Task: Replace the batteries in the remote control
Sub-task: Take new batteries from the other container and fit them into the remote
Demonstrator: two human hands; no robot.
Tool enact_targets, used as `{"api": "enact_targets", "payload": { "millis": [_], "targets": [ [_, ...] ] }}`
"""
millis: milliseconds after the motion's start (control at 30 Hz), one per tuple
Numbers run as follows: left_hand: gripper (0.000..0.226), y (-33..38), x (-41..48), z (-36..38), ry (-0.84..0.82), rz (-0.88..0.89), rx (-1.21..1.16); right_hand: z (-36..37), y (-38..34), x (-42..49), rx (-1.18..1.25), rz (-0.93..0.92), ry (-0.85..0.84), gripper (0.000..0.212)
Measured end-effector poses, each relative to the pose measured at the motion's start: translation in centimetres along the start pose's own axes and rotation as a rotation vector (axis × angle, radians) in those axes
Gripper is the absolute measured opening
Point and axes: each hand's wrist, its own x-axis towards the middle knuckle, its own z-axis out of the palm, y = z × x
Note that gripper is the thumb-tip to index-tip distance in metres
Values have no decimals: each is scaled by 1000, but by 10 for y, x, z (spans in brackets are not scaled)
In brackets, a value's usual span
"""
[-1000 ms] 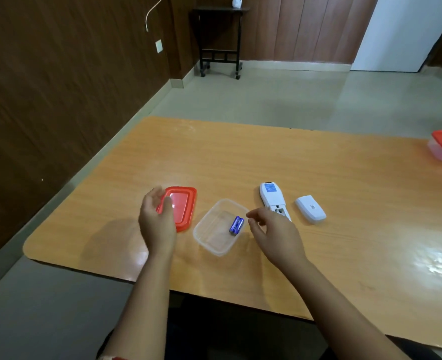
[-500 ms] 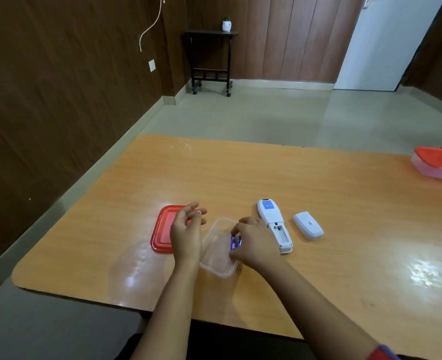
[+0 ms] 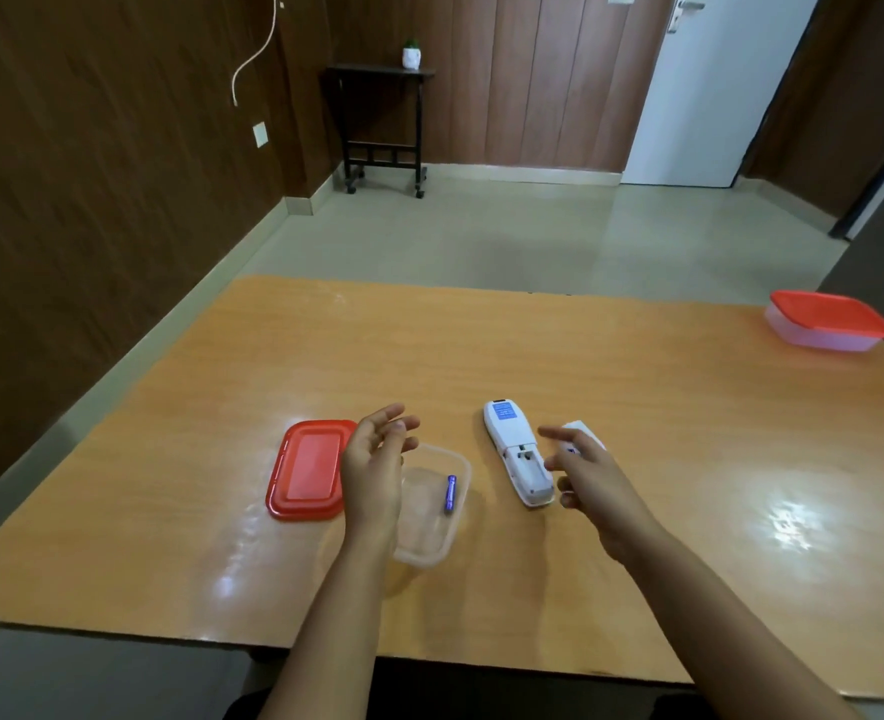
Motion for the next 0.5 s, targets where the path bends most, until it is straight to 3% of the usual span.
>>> {"api": "enact_targets", "payload": {
  "millis": [100,167,233,333,433,500],
  "targets": [
    [20,-2,-4,10,-50,-2,-5,-2,18,11,-415,-86,125,24],
    [20,-3,-7,16,-88,-7,6,4,26,15,-647,-180,232,40],
    [20,-3,-10,20,-122,-13,26,10,28,16,-807,-209,272,54],
    [20,0,-13,24,-164,-21,41,13,30,18,-974,-179,274,46],
    [22,5,-13,26,-182,-34,60,11,30,23,-840,-185,293,41],
    [24,5,-15,27,-174,-21,73,8,25,23,-488,-86,215,47]
  ]
}}
